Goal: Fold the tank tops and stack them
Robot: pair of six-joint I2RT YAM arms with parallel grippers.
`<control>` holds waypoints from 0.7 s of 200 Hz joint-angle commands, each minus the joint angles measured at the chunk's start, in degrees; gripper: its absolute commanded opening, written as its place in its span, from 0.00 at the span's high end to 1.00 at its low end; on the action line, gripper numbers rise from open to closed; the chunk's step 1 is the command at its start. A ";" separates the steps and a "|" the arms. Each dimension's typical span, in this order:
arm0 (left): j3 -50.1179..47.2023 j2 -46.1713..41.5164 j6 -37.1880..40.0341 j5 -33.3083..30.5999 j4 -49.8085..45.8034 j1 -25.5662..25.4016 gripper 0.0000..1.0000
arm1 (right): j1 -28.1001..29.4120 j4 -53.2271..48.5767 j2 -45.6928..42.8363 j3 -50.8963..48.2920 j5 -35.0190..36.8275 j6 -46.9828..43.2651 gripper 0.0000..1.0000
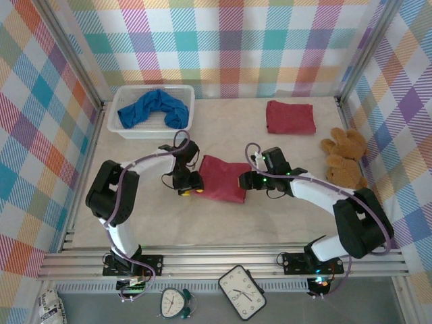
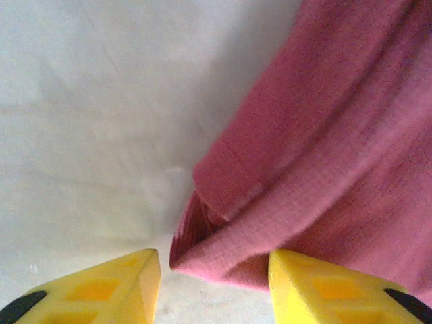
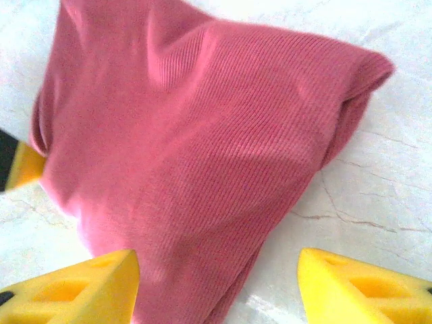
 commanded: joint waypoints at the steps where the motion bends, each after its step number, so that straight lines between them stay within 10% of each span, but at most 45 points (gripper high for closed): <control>1: -0.04 -4.57 -0.96 -4.62 -0.37 -0.27 0.47 | 0.26 -2.70 -1.65 -0.95 -4.17 5.23 0.35; 140: 13.89 12.91 13.50 4.00 2.15 2.69 0.47 | 7.97 1.51 13.19 4.45 4.49 7.80 0.41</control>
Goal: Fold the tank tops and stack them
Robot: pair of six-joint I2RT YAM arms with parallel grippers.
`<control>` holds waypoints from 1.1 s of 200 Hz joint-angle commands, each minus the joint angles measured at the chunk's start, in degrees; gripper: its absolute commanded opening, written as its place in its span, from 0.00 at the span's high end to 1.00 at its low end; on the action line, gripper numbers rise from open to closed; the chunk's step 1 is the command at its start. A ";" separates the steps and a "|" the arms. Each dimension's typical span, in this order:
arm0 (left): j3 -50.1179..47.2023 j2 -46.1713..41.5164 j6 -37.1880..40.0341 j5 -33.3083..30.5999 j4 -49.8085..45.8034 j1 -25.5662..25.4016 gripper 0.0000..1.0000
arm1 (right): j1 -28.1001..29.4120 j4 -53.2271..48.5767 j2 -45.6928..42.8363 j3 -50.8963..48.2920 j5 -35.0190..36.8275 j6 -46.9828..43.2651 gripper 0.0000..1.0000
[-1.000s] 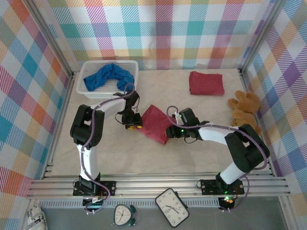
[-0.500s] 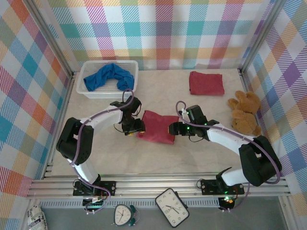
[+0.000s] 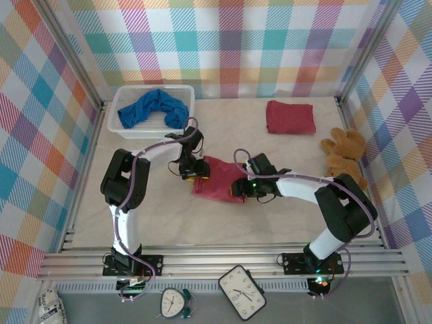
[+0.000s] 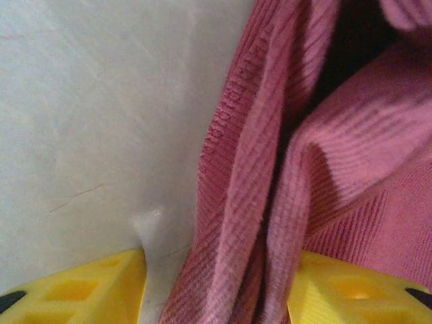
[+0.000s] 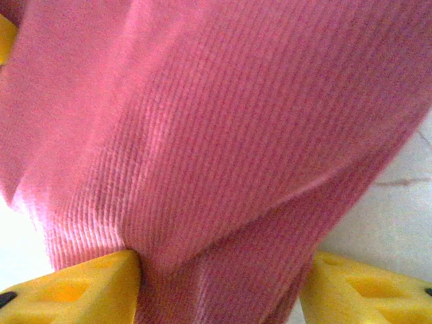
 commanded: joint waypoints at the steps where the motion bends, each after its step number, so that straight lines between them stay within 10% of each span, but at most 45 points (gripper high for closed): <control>1: 0.23 0.89 1.42 3.90 1.26 0.30 0.47 | 1.80 0.92 2.81 2.40 2.51 -0.57 0.41; 120: -0.90 1.59 1.72 6.66 0.54 -0.17 1.00 | 4.08 2.02 5.29 4.63 4.03 -0.43 0.84; 220: 16.10 4.20 0.88 7.27 -3.93 -1.73 1.00 | -8.05 -0.55 -5.96 5.96 -1.77 -9.25 1.00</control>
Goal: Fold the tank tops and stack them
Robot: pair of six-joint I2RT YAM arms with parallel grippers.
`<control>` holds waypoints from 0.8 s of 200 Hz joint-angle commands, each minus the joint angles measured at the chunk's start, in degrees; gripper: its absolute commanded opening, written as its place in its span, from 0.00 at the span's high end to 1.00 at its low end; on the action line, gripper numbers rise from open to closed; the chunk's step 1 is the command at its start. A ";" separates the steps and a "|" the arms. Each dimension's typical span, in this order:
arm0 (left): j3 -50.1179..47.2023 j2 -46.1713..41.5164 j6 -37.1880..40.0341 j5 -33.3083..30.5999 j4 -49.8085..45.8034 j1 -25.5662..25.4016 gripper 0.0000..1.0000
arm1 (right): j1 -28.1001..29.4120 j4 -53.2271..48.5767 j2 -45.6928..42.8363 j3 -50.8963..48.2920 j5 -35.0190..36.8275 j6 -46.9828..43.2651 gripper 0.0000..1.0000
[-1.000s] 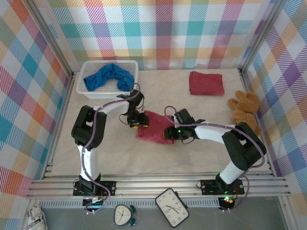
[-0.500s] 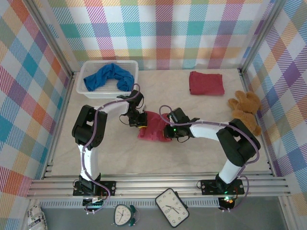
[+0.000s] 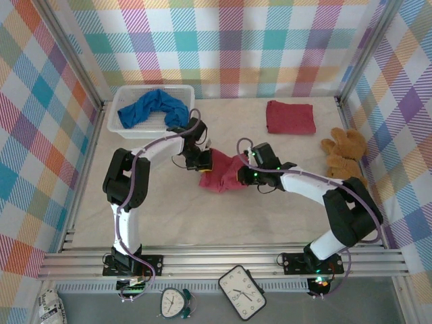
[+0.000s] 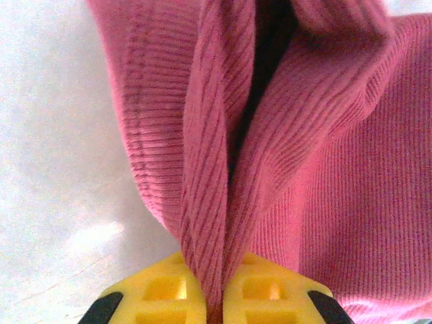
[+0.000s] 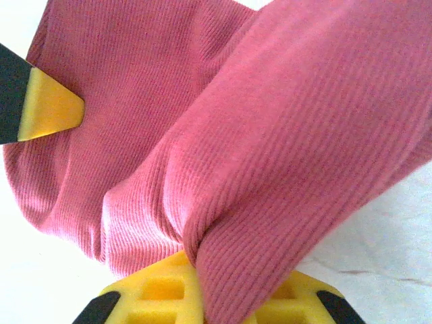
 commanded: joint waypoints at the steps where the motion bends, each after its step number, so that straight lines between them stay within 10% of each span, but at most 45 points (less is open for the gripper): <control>1: 6.45 3.04 -0.23 0.84 -1.98 -0.69 1.00 | -3.59 -1.71 -1.93 2.09 -3.61 -5.05 1.00; 160: 58.77 34.82 -5.24 1.59 14.05 -3.64 1.00 | -24.79 -8.72 14.04 31.32 6.09 -39.43 1.00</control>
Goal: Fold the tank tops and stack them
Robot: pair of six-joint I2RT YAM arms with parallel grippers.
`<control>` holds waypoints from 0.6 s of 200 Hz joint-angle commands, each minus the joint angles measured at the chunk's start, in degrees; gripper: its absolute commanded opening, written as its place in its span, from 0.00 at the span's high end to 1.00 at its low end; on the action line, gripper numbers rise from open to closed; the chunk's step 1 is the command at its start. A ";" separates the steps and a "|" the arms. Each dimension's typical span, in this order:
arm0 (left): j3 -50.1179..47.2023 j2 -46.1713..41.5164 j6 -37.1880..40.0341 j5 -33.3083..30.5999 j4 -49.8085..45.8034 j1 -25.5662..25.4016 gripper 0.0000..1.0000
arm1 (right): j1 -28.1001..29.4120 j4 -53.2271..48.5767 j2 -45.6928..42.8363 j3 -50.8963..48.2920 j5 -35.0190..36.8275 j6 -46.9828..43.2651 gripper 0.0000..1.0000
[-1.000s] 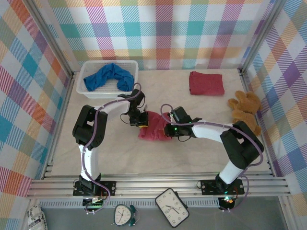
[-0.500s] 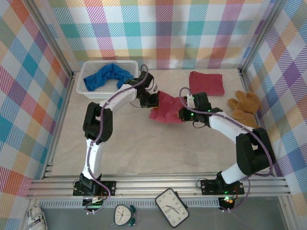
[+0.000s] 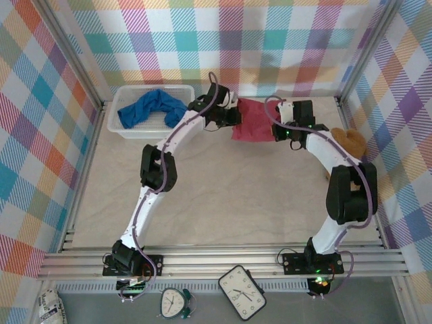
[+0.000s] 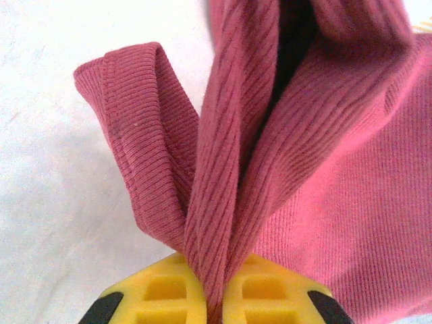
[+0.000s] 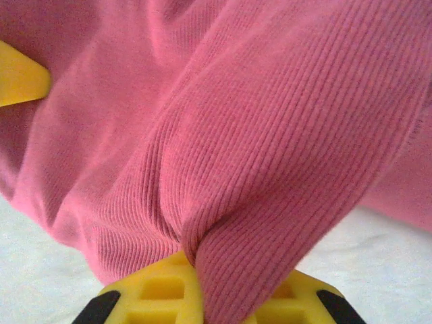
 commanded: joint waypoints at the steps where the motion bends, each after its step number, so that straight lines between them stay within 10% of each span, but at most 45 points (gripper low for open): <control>1: 5.07 4.61 -1.79 1.18 7.91 -1.51 1.00 | -1.65 0.17 2.51 4.59 4.20 -7.21 1.00; 120: 14.60 18.56 -0.80 -0.47 27.08 -3.94 0.91 | -6.91 1.29 10.42 12.30 7.89 -13.66 1.00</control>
